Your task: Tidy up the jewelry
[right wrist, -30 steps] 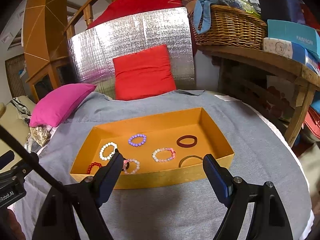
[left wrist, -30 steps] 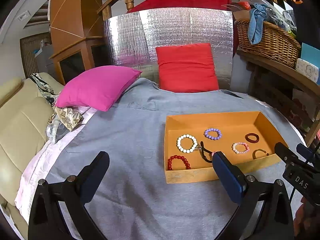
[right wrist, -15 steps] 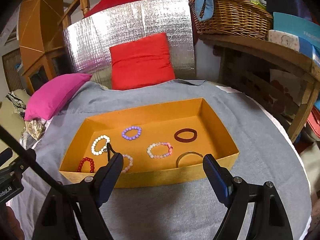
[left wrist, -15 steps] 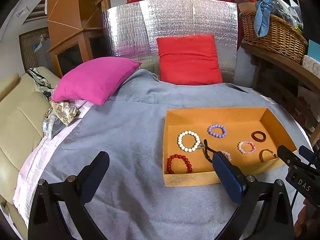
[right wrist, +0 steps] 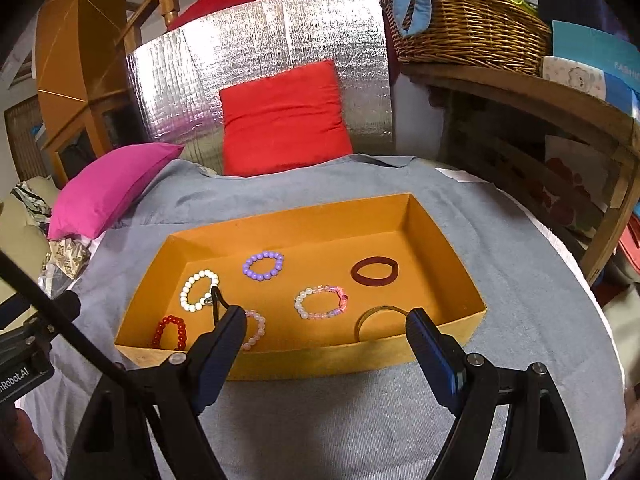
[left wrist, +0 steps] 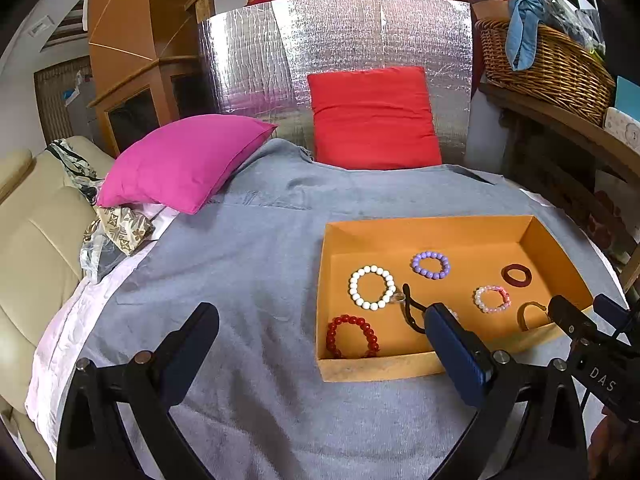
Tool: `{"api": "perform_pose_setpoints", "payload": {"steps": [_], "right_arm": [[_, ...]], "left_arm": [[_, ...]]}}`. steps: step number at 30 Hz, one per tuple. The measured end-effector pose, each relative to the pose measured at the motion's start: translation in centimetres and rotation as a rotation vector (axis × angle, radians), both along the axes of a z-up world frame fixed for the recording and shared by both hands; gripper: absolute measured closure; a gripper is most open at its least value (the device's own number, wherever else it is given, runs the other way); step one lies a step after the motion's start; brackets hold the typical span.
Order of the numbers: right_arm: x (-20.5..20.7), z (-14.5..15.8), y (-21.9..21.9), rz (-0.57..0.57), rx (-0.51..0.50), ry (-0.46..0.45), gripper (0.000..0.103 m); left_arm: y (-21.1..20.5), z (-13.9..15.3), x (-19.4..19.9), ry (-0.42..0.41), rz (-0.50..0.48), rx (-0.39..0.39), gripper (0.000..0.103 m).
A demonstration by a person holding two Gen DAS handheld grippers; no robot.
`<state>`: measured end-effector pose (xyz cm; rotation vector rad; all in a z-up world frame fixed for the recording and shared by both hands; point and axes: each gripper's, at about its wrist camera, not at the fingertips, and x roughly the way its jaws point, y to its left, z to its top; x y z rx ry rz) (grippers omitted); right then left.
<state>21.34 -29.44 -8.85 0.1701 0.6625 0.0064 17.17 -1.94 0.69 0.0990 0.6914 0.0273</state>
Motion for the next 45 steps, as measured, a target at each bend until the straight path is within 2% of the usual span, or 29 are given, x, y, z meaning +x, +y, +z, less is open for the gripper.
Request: {"api": "perform_pose_setpoints", "payload": {"steps": [41,45], "right_arm": [[1.0,-0.6,0.1,-0.002,-0.001,0.007,0.018],[0.7,-0.7,-0.2,-0.003,0.002,0.003,0.018]], "left_arm": [[-0.3,-0.7,0.7,0.018,-0.018,0.007,0.001],[0.1,-1.0,0.0,0.021,-0.055,-0.052,0.001]]}}
